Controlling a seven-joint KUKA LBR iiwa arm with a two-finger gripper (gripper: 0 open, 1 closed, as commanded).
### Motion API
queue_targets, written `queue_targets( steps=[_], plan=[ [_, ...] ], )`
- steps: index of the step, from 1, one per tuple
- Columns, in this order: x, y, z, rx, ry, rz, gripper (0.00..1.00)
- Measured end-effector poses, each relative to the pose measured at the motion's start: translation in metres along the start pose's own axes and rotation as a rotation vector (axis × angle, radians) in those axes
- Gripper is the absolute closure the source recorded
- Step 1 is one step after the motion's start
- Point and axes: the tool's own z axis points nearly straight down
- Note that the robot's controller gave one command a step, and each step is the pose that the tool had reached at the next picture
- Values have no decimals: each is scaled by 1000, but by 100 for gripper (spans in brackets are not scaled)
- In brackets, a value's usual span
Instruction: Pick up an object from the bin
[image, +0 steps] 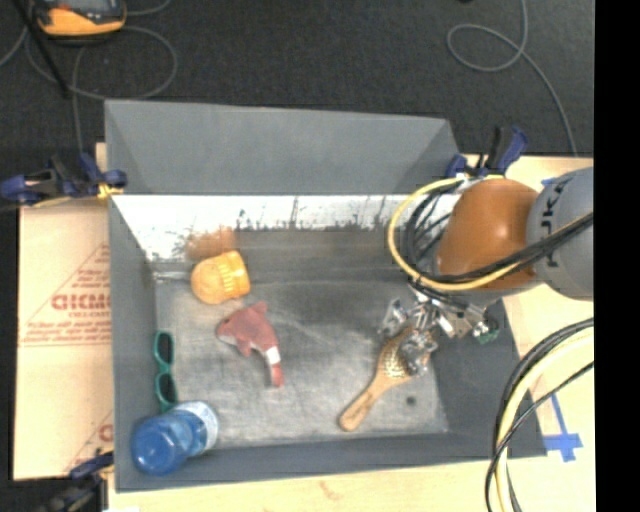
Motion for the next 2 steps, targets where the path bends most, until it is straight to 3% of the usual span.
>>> queue_targets(
  steps=[1, 2],
  plan=[
    [0, 0, 0, 0, 0, 0, 100],
    [-5, -48, -202, -3, 11, -71, 100]
  ],
)
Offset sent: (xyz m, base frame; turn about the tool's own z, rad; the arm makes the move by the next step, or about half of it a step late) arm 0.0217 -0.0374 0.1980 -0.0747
